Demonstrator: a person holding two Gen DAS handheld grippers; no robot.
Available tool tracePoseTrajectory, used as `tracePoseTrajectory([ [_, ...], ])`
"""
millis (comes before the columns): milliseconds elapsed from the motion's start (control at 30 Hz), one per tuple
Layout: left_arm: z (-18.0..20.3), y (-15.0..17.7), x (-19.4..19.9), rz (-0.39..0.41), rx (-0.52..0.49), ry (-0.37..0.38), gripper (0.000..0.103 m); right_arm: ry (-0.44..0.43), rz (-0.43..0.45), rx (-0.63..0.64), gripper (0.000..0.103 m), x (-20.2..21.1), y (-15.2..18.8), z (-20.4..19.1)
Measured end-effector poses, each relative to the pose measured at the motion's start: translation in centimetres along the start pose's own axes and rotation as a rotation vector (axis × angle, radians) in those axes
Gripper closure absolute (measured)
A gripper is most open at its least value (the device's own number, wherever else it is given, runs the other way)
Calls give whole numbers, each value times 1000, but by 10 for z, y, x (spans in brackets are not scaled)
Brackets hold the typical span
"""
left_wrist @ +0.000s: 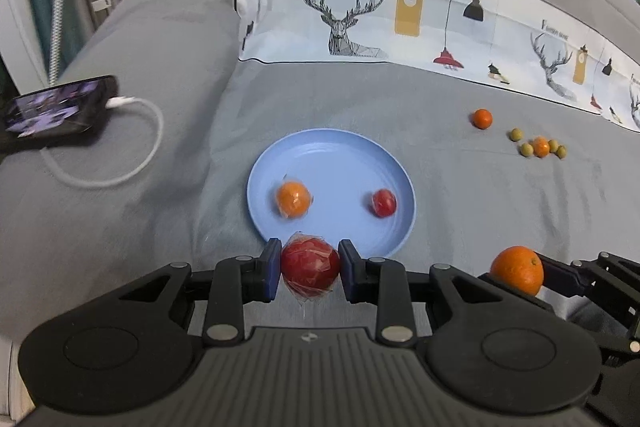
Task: Organize fruits
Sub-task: 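Carry the red plum and orange to the blue plate and release both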
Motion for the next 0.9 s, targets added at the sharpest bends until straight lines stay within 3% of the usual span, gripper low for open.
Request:
tracePoseTrajectory([
  [167, 4, -20, -45, -43, 7, 16, 69, 2, -9, 15, 65, -44, -18, 7],
  [467, -1, -32, -130, -123, -13, -43, 69, -11, -84, 33, 65, -129, -19, 15],
  [700, -10, -33, -156, -116, -31, -63, 68, -26, -126, 58, 65, -169, -10, 11],
  [767, -9, -37, -158, -105, -42, -59, 51, -35, -128, 81, 64, -178, -13, 7],
  [800, -10, -39, -158, -101, -39, -62, 23, -43, -135, 91, 63, -181, -15, 5],
  [833, -11, -41, -155, -88, -31, -68, 2, -50, -141, 99, 59, -183, -17, 3],
  [900, -11, -46, -140, -27, -18, -57, 0, -25, -128, 105, 21, -175, -22, 4],
])
Point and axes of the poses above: each gripper's, at about its wrist camera, not at the fingertips, and x roughly against the way its jaws point, z to its right, y to its underside, the point moved 9 cm from there along -x, roughly the way its jaws point, and after that the axes turned 7 degrees about x, right-handed, at the moved point
